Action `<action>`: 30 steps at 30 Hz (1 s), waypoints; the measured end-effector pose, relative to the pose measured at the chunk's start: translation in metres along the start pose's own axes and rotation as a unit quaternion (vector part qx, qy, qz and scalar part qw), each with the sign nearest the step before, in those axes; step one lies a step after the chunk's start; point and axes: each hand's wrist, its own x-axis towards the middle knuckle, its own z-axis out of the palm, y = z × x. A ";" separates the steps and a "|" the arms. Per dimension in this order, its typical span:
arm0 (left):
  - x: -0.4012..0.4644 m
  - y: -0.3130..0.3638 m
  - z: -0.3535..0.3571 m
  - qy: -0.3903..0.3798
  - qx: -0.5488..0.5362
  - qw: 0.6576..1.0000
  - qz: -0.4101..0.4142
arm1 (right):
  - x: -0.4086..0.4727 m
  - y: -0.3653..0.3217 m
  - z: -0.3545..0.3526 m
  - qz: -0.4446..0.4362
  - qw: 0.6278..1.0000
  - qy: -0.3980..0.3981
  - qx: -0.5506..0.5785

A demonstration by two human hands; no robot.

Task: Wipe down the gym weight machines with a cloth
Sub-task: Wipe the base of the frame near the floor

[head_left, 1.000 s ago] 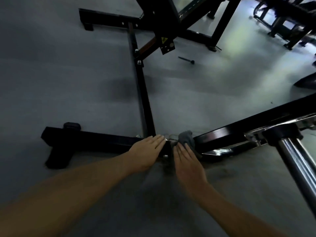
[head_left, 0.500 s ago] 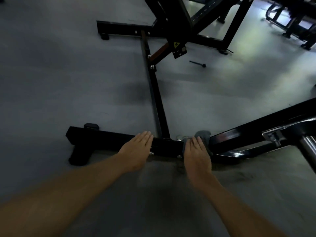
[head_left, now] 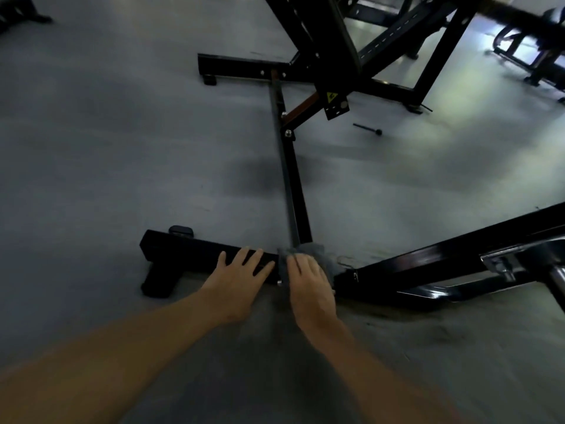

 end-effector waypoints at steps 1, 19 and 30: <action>0.001 0.000 0.000 0.002 0.002 1.000 0.004 | -0.004 0.015 0.002 0.022 1.000 -0.007 0.003; -0.003 -0.009 0.010 0.028 0.020 0.999 0.035 | 0.024 0.032 -0.002 -0.027 0.996 -0.083 -0.005; -0.014 -0.034 0.010 0.016 0.002 0.998 0.064 | 0.030 -0.003 0.004 0.012 0.997 -0.075 0.018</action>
